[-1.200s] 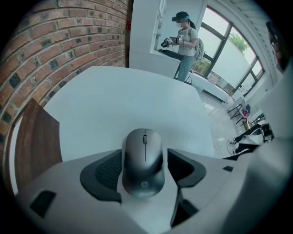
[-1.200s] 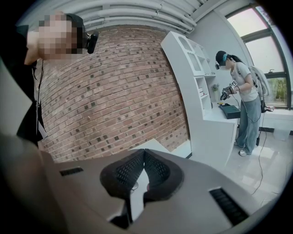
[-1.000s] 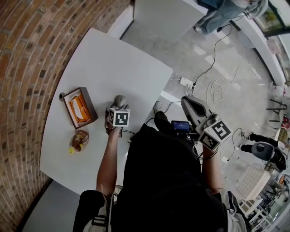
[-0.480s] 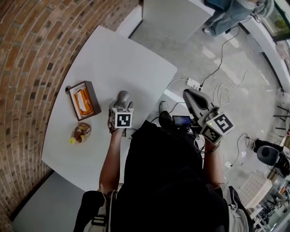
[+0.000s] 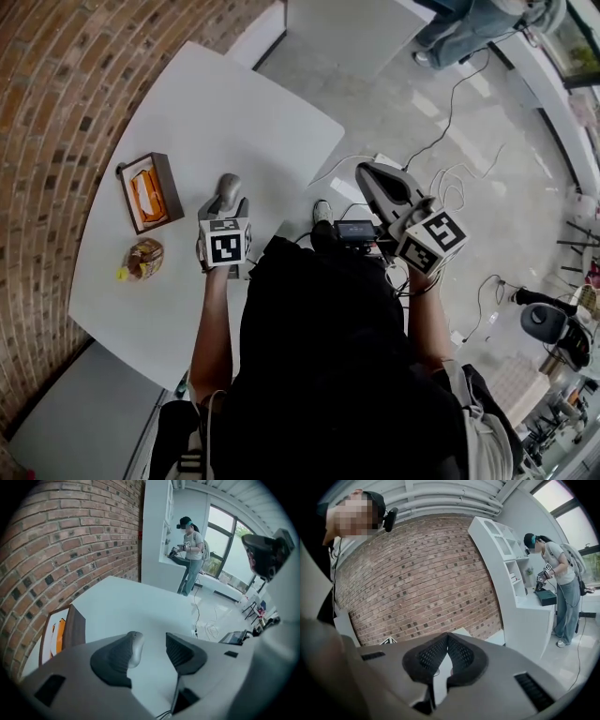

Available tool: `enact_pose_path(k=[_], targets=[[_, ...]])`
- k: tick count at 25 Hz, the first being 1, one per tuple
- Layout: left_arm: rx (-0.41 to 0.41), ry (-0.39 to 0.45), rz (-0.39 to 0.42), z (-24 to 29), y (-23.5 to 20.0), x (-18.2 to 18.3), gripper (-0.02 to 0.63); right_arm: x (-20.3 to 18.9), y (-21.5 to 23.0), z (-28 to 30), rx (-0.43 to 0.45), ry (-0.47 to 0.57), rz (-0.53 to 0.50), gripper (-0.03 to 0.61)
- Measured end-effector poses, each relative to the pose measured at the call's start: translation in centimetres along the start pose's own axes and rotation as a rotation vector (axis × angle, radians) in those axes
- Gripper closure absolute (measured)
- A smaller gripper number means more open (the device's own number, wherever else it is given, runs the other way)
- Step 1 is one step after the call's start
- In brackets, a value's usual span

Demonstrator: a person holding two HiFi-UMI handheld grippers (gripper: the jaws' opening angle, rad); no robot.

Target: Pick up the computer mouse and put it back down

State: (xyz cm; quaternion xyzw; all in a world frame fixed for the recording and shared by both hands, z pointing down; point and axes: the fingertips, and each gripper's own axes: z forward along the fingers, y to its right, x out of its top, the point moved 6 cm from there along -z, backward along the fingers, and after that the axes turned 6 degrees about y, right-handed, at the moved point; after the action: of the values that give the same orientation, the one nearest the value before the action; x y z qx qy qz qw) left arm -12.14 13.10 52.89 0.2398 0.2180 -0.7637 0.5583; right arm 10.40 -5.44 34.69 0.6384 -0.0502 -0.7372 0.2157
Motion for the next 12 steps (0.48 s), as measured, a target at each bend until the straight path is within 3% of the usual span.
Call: enact_pose_path(k=[12], targets=[[-0.021, 0.175, -0.139, -4.2, 5.1, 4.2, 0.427, 0.3, 2.3, -0.8, 0.122, -0.017, 0.031, 0.561]])
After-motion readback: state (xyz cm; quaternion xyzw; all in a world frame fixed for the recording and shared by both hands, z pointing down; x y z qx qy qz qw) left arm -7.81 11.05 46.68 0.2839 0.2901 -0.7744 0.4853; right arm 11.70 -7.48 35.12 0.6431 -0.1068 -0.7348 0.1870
